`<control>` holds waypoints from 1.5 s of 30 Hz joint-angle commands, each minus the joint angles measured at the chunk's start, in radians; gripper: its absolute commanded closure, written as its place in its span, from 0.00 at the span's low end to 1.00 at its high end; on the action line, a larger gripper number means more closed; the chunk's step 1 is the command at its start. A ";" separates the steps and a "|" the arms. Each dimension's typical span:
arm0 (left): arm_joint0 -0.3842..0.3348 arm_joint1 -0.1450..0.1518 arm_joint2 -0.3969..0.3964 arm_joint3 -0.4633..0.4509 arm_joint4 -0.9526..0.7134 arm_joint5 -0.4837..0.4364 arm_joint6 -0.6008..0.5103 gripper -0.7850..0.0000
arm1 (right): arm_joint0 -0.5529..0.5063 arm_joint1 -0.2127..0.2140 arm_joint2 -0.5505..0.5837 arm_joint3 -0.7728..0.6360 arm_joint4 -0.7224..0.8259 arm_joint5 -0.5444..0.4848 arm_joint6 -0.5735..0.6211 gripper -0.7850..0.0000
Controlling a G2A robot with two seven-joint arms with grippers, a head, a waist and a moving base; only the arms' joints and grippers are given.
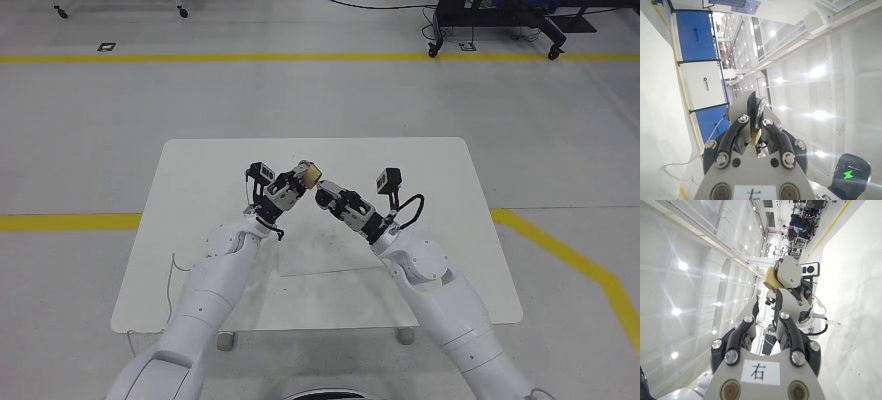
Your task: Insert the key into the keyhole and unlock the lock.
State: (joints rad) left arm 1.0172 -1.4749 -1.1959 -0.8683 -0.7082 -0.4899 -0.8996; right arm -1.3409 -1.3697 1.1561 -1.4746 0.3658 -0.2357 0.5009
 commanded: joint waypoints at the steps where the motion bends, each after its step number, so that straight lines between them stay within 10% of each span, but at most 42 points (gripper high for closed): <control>1: 0.002 0.001 0.000 -0.003 0.007 -0.006 0.004 1.00 | 0.002 0.000 0.000 0.001 0.015 0.013 0.008 0.85; 6: 0.005 0.002 -0.001 -0.009 0.022 -0.017 0.012 1.00 | 0.006 0.001 -0.002 0.005 0.041 0.045 0.025 1.00; 32: 0.012 0.008 0.001 -0.023 0.074 -0.101 0.040 1.00 | 0.009 0.002 0.035 0.016 0.422 0.307 0.148 1.00; 36: 0.010 0.009 -0.002 -0.019 0.068 -0.099 0.039 1.00 | -0.008 0.007 0.055 -0.005 0.431 0.308 0.156 0.50; 37: 0.009 0.009 -0.002 -0.019 0.068 -0.099 0.038 1.00 | -0.015 0.009 0.062 -0.013 0.431 0.303 0.157 0.15; 38: 0.008 0.009 -0.003 -0.017 0.067 -0.099 0.037 1.00 | -0.024 0.011 0.071 -0.023 0.432 0.297 0.159 0.00; 45: 0.005 0.010 -0.001 -0.011 0.072 -0.097 0.041 1.00 | -0.093 0.027 0.145 -0.095 0.433 0.265 0.167 0.00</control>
State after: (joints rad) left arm 1.0226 -1.4650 -1.1972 -0.8809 -0.6401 -0.5882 -0.8606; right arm -1.4247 -1.3448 1.2895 -1.5594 0.7985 0.0347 0.6677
